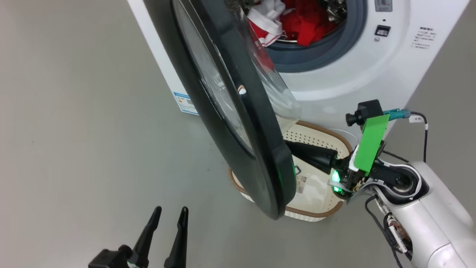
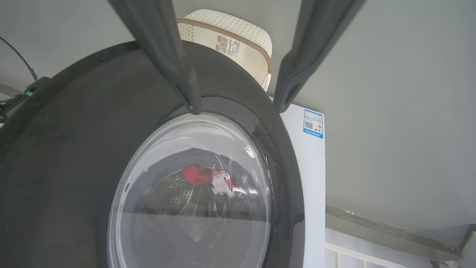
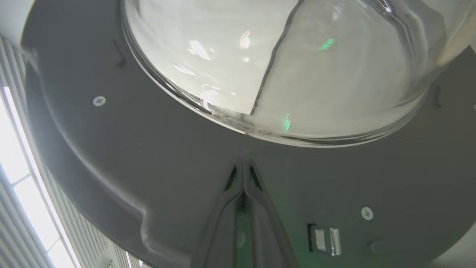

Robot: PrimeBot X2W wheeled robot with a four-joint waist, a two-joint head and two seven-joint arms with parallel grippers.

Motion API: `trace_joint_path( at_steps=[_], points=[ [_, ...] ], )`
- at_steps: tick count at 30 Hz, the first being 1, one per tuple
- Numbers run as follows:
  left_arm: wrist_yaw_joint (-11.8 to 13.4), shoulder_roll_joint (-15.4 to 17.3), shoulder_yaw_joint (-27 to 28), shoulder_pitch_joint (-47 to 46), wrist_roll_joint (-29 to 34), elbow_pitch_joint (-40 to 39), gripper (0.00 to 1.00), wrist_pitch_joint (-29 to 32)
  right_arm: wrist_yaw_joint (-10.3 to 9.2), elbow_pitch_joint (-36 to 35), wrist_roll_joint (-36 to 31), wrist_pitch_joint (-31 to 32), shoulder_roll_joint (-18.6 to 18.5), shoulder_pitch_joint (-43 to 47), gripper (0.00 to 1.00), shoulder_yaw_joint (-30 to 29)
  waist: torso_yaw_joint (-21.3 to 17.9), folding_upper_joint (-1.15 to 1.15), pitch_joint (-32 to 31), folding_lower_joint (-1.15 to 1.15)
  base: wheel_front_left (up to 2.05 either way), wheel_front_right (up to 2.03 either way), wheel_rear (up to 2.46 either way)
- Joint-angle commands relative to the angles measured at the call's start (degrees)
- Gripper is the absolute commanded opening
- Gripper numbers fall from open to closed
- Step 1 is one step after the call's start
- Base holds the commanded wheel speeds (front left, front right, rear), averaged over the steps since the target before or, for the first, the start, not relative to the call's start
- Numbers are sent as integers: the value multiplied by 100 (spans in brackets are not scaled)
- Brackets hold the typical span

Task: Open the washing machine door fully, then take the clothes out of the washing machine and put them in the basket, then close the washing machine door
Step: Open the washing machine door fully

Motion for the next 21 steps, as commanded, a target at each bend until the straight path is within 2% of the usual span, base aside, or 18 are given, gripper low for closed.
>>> trace_joint_path(
  at_steps=[1, 11, 21],
  points=[
    [32, 61, 159, 41, 2, -128, 100, -69, 30, -193, -41, 54, 138, 66, 0, 81, 139, 0, -113, 0, 0, 0, 0],
    [43, 61, 197, 230, 99, -97, 100, -69, 30, -291, -262, 118, 495, 375, 0, 72, 489, 0, -406, 0, 0, 0, 0],
    [144, 61, 323, 336, 109, -211, 100, -69, 30, -429, -398, 230, 717, 415, 0, 288, 532, 0, -444, 0, 0, 0, 0]
  ],
)
